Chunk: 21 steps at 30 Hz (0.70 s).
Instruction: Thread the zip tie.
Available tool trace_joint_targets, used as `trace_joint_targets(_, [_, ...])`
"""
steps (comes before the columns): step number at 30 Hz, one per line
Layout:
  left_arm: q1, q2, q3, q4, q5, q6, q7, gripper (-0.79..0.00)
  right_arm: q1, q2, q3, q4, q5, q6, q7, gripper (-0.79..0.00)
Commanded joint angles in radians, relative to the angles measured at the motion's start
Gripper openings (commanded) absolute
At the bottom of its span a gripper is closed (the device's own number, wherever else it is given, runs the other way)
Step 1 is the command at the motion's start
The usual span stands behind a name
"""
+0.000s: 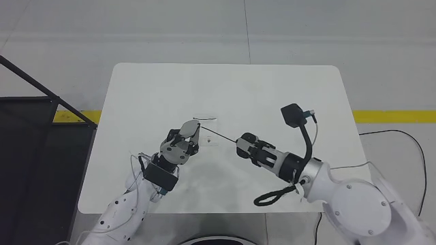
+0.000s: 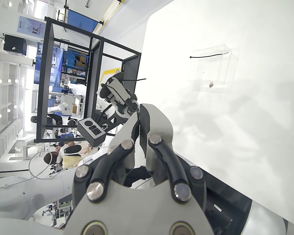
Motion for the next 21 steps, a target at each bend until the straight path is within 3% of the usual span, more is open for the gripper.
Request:
trace_joint_targets(1, [0.000, 0.000, 0.000, 0.000, 0.000, 0.000, 0.000, -0.785, -0.001, -0.002, 0.001, 0.000, 0.000, -0.001, 0.000, -0.785])
trace_joint_targets(21, [0.000, 0.000, 0.000, 0.000, 0.000, 0.000, 0.000, -0.785, -0.007, -0.020, -0.010, 0.000, 0.007, 0.014, -0.009, -0.785])
